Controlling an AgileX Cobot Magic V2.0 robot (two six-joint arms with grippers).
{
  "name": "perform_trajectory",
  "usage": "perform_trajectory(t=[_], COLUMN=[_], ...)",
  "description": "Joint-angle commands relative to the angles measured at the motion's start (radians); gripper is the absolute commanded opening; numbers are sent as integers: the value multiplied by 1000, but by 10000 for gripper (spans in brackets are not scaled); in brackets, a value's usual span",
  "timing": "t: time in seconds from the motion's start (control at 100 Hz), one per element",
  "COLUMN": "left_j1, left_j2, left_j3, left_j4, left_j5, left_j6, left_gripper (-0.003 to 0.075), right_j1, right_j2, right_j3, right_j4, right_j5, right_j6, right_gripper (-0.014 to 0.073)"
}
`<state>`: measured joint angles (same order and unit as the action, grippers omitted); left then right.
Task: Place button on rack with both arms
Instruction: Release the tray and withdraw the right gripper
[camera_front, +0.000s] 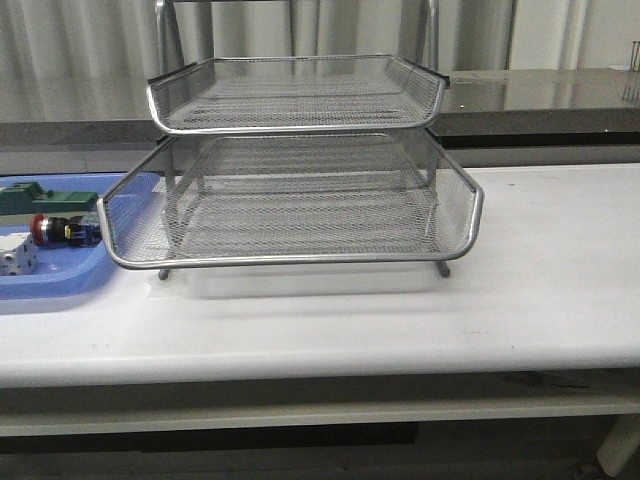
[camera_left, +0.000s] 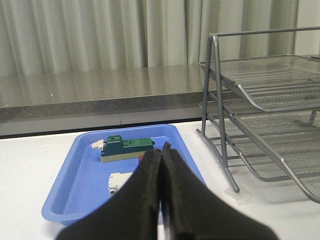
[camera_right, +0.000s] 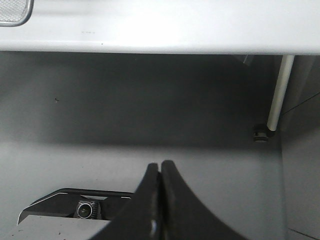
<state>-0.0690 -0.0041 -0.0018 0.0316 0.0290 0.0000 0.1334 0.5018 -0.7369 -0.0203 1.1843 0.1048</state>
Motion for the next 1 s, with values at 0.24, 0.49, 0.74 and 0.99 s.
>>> perform_trajectory(t=[0.24,0.49,0.74,0.99], left_j1=[-1,-1,-1,-1], left_j2=[-34,-32,65,343], left_j3=[55,22,-176,-472], left_j4=[1,-44,-72,-84], left_j5=[-82,-258,-59,114], left_j6=[-12,-12,-12,-12], left_gripper=[-21,-21,-21,-21], right_j1=[2,2,2,2], right_j2=[4,4,4,4], right_j3=[-32,-32,-32,-32], right_j4=[-6,-6,-6,-6], right_j5=[-42,-42,-42,-42], right_j6=[2,2,2,2], right_gripper=[-71,-71,-71,-71])
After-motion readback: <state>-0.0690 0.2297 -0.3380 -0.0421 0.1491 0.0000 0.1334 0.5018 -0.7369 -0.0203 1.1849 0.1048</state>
